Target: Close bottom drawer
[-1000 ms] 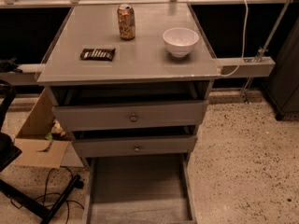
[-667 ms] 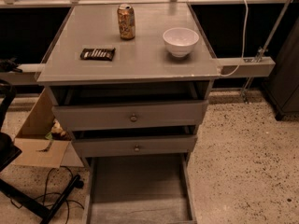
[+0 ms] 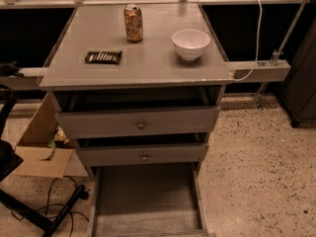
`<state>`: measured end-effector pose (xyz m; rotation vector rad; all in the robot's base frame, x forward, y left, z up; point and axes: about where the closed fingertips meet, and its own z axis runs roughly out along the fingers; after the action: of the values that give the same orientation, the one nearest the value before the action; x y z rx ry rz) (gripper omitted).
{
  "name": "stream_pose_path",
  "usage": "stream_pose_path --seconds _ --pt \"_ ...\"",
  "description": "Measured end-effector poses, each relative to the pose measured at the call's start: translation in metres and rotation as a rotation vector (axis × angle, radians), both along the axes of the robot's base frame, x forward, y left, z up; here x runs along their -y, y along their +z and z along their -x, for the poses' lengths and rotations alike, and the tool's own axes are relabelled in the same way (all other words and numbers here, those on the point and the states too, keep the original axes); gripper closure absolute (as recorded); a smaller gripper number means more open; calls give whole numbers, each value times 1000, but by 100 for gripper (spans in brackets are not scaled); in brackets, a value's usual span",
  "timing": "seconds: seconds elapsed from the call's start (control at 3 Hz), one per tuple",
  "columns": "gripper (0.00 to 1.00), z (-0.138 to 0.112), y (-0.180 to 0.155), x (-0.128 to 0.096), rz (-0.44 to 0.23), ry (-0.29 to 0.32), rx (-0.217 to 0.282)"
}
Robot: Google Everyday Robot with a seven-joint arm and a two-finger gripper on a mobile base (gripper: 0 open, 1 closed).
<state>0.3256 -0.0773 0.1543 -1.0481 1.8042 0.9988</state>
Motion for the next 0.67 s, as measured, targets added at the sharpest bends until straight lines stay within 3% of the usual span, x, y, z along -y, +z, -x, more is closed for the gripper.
stream_pose_path --seconds 0.67 --pt "100 -22 -5 -13 1 16 26"
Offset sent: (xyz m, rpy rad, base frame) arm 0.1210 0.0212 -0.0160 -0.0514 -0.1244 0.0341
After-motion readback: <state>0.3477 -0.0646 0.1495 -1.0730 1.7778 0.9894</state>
